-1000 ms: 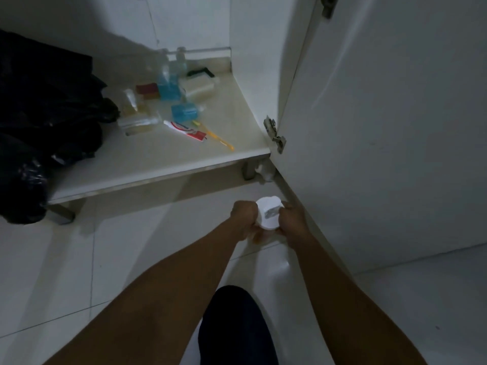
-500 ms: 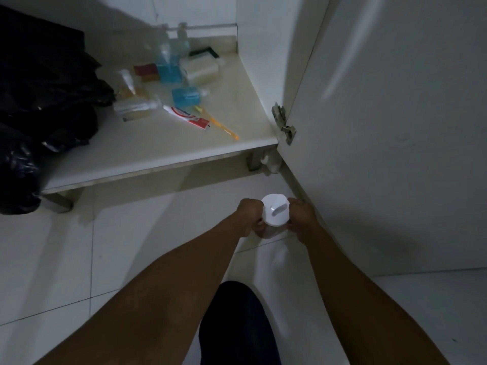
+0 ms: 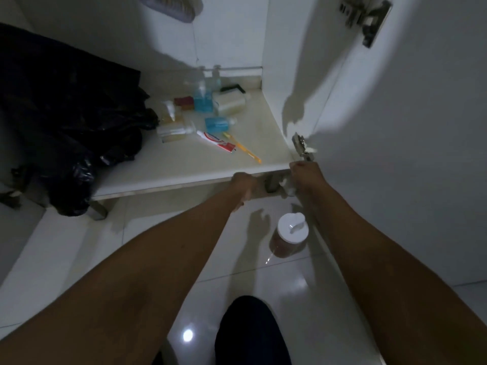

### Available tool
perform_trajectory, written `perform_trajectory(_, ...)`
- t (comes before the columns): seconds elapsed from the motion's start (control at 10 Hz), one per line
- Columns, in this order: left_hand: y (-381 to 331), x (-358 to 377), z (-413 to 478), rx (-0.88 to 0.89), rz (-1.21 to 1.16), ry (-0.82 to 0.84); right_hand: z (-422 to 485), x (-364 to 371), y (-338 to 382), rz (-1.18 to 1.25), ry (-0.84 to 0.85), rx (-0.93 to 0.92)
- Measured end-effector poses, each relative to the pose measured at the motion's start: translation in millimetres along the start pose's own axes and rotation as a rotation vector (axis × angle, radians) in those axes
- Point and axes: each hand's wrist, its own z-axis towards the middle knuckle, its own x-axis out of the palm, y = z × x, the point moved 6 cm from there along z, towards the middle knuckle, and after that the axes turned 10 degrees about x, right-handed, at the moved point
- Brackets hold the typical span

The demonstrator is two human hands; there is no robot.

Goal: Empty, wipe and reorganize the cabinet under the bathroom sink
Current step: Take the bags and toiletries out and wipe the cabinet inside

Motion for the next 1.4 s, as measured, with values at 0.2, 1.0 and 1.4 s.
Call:
perform_trajectory(0.2,-43.2,-79.7,28.1,0.158,0.181,-0.165,-4.4,18.7,84.1,-0.070,-0.050,-0.157)
perform_trajectory(1.0,9.8,-82.3,206.8,0.205,0.933,0.077,114.6,162.2,82.0,-0.768,-0.093,-0.370)
perform_trajectory(1.4,21.9,-101.5,166.3,0.045,0.796,-0.166,70.4,158.0,66.3,-0.753,-0.076,-0.416)
